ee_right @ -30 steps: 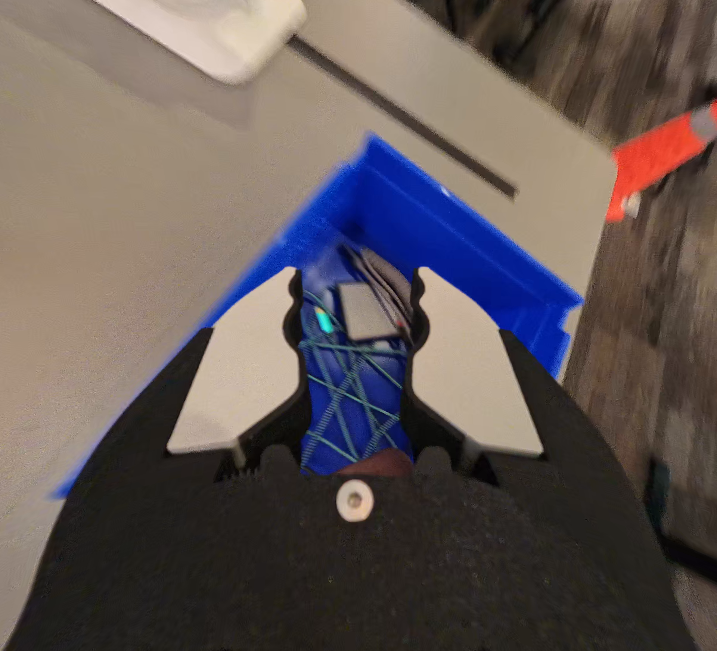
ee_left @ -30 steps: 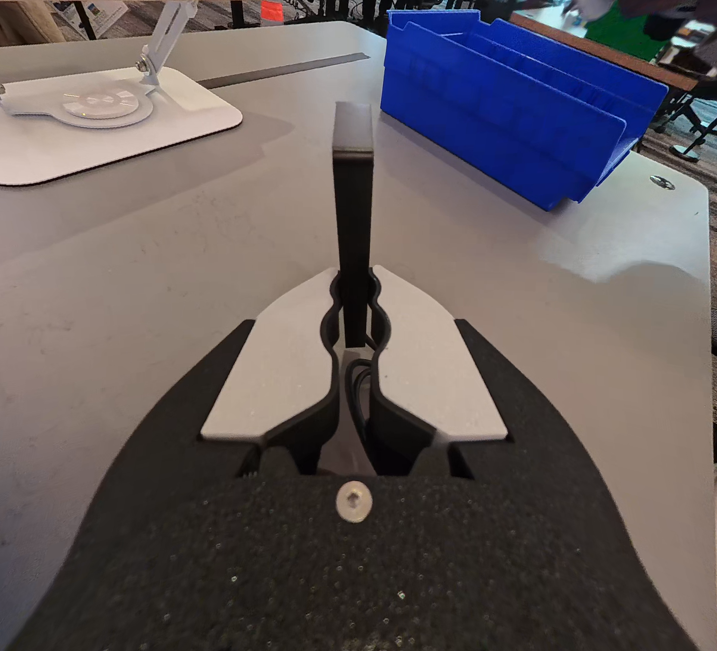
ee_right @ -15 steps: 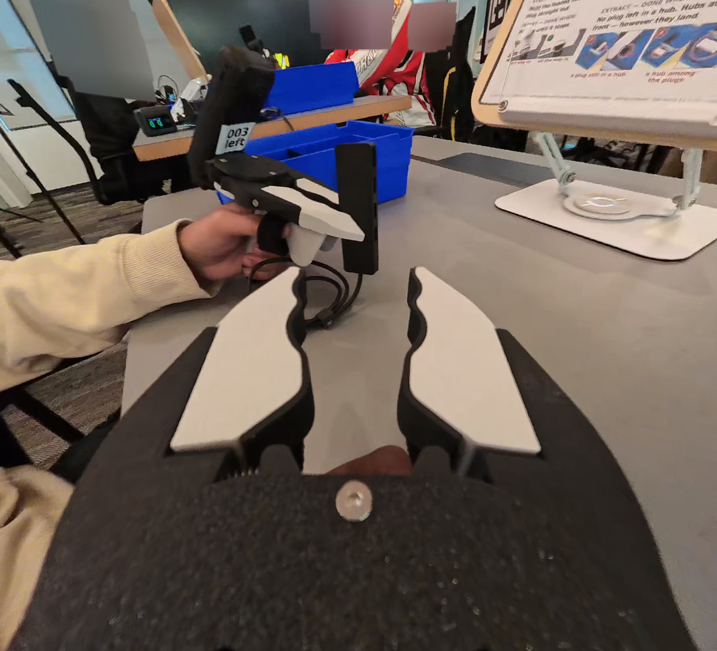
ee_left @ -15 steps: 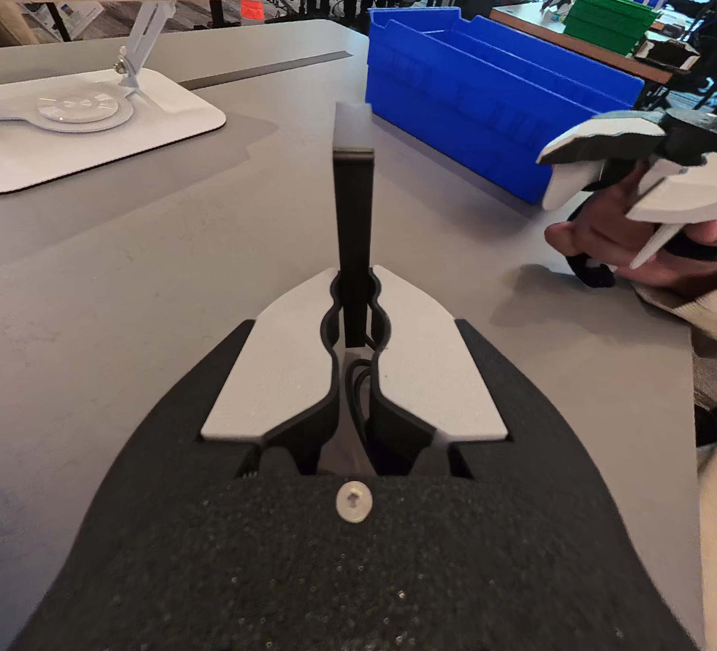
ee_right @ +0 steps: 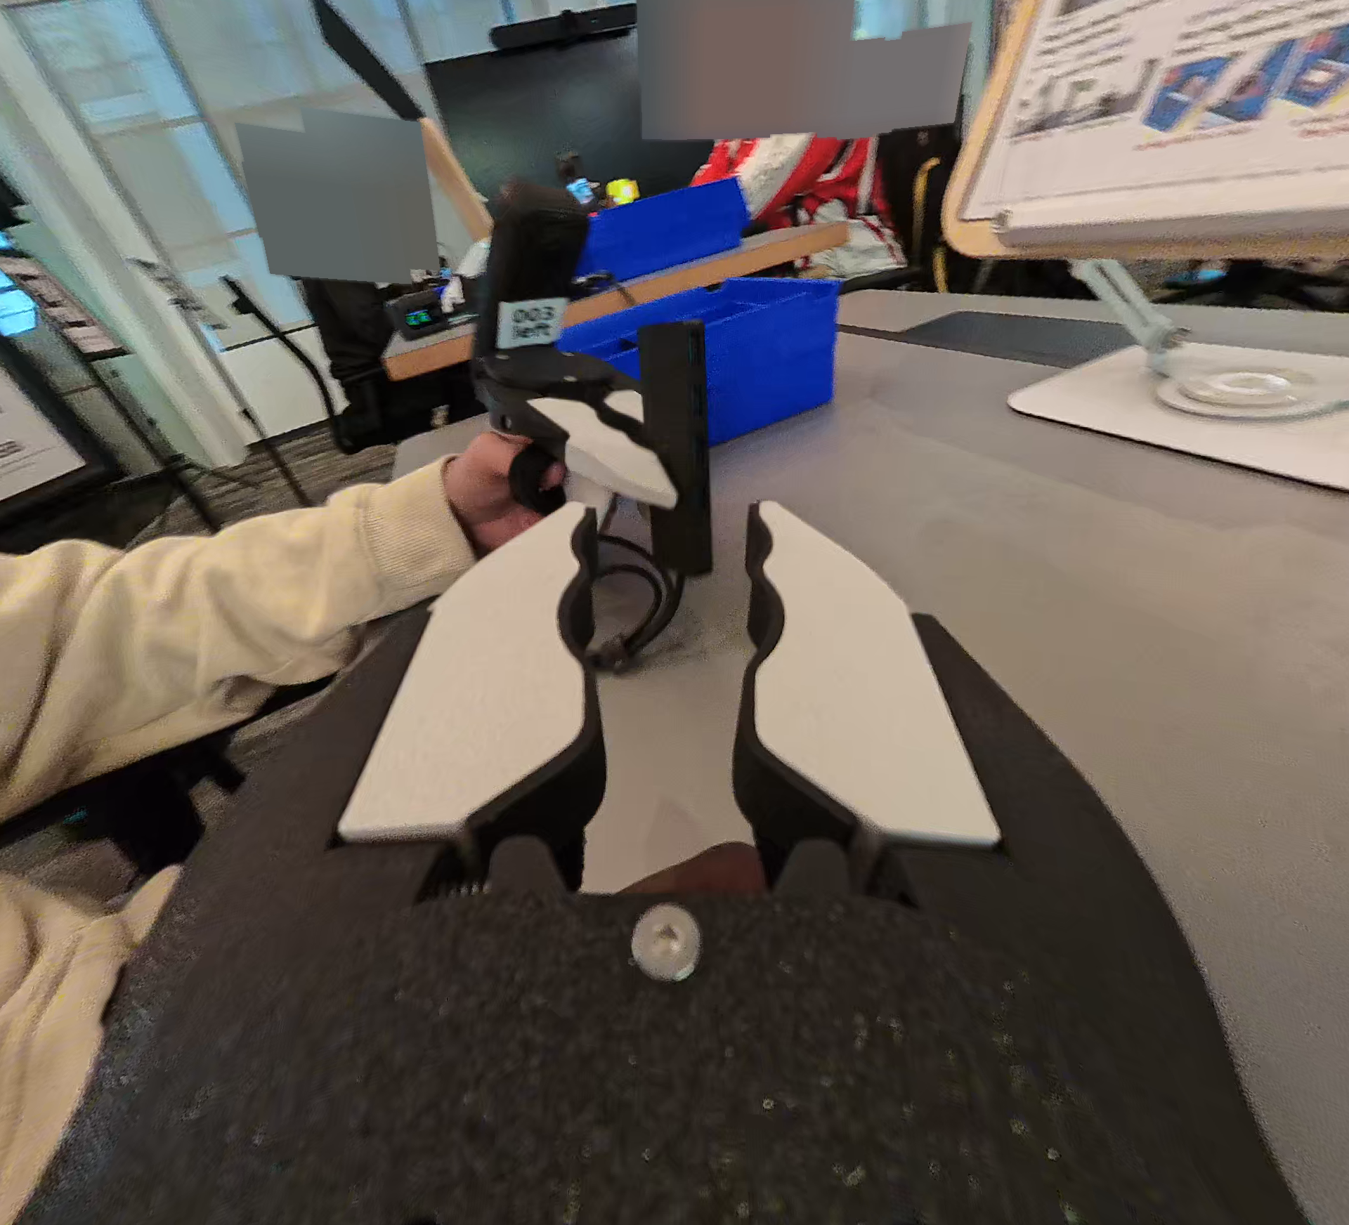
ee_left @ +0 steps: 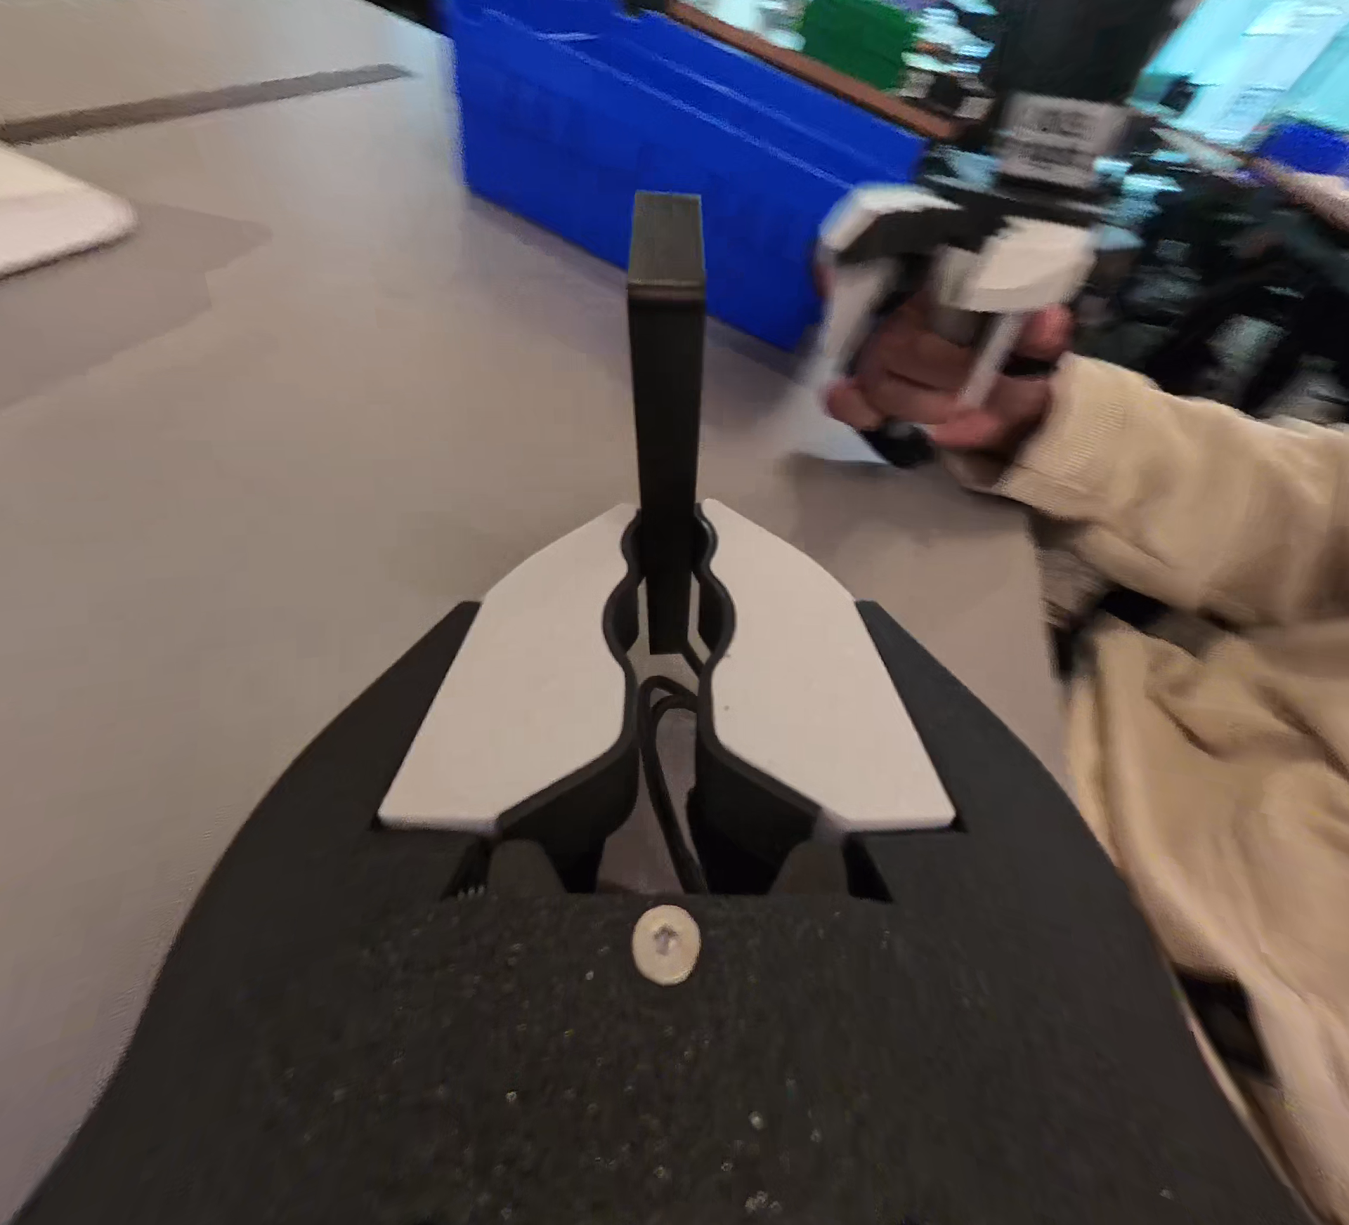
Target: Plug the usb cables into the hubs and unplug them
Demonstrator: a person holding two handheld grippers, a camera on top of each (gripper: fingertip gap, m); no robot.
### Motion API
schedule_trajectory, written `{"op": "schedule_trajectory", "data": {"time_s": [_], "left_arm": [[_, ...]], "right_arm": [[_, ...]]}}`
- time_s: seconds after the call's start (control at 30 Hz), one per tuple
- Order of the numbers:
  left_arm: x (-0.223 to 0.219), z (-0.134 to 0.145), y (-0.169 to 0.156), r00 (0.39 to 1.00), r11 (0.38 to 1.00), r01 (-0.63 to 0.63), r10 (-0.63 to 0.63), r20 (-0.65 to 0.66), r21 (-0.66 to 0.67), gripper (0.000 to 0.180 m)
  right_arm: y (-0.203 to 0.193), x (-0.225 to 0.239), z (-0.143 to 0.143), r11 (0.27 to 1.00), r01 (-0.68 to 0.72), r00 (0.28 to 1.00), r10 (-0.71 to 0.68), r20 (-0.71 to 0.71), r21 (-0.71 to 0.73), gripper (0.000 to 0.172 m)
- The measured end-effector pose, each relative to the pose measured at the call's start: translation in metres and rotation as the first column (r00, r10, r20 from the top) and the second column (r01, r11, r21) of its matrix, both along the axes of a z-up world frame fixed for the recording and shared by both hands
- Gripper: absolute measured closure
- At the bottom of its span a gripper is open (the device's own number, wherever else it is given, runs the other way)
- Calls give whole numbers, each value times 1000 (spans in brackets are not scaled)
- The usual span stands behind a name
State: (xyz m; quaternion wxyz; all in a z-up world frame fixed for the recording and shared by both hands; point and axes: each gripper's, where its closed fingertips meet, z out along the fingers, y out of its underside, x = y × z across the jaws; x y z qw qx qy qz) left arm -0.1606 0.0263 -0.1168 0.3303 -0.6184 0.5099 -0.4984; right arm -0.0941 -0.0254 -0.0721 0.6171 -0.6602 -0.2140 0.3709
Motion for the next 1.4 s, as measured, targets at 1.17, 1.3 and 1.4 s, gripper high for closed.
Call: {"op": "schedule_trajectory", "data": {"time_s": [1.17, 1.3, 1.4], "left_arm": [[-33, 16, 85, 694, 683, -719, 712, 104, 125, 126], [-31, 13, 83, 696, 676, -715, 712, 91, 179, 127], [-35, 18, 84, 683, 654, -727, 721, 118, 211, 129]], "right_arm": [[36, 49, 27, 960, 280, 942, -274, 194, -4, 161], [38, 52, 23, 954, 300, 939, -291, 186, -22, 161], [38, 50, 27, 953, 303, 936, -297, 189, -2, 161]]}}
